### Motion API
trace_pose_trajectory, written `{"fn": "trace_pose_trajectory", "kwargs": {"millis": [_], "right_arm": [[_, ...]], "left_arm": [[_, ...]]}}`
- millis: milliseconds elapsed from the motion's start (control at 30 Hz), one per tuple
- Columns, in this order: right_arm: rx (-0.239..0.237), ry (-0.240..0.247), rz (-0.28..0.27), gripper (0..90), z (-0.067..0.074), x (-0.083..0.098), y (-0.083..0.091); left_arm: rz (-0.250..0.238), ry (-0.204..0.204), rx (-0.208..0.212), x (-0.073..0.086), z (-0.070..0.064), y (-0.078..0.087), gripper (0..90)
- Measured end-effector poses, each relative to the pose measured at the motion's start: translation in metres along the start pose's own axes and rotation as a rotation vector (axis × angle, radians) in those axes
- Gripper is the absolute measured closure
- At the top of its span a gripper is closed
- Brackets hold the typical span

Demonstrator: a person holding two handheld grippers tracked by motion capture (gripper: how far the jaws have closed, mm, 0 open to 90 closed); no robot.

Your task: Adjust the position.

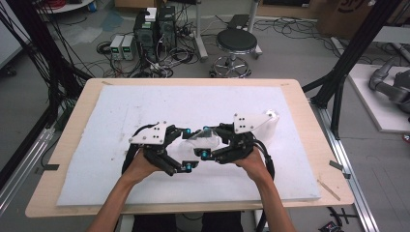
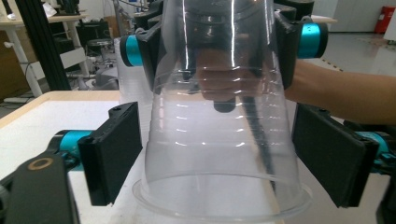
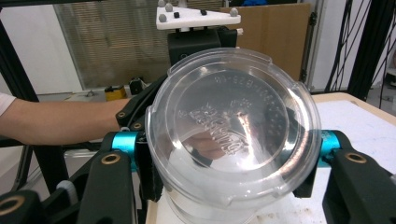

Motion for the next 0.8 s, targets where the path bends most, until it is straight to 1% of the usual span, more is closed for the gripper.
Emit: {"fn": "trace_pose_trajectory", "kwargs": {"millis": [67, 233, 300, 467, 800], "right_arm": [[0.0, 0.003, 0.0, 43.1, 0.0003, 0.0, -0.0003], [-0.003, 0.005, -0.005, 43.2, 0.0007, -0.0004, -0.0012], [-0.004, 0.004, -0.005, 43.1, 0.001, -0.0003, -0.0013], [-0.006, 0.002, -0.005, 43.2, 0.0009, 0.0003, -0.0015], [-0.005, -0.001, 0.001, 43.5, -0.0002, 0.0023, -0.0021]], "left_arm": [[0.001, -0.009, 0.004, -0.0001, -0.0004, 0.0008, 19.9], [-0.007, -0.021, -0.007, -0.0012, 0.0005, 0.0003, 23.9], [-0.009, -0.024, -0.005, -0.0014, 0.0005, 0.0001, 24.3], [-0.007, -0.038, 0.002, -0.0012, -0.0015, -0.0002, 29.3], [0.008, -0.038, -0.003, 0.0009, -0.001, -0.0003, 31.4]]}}
Point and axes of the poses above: each handheld gripper's, and its own axes: y roughly backward along the jaws, x roughly out of its underside, z roughly to its left, the point moved 10 cm from there along -y, roughly forward along the jaws, and after that the axes turned 1 degree about z, right-handed, at the moved point
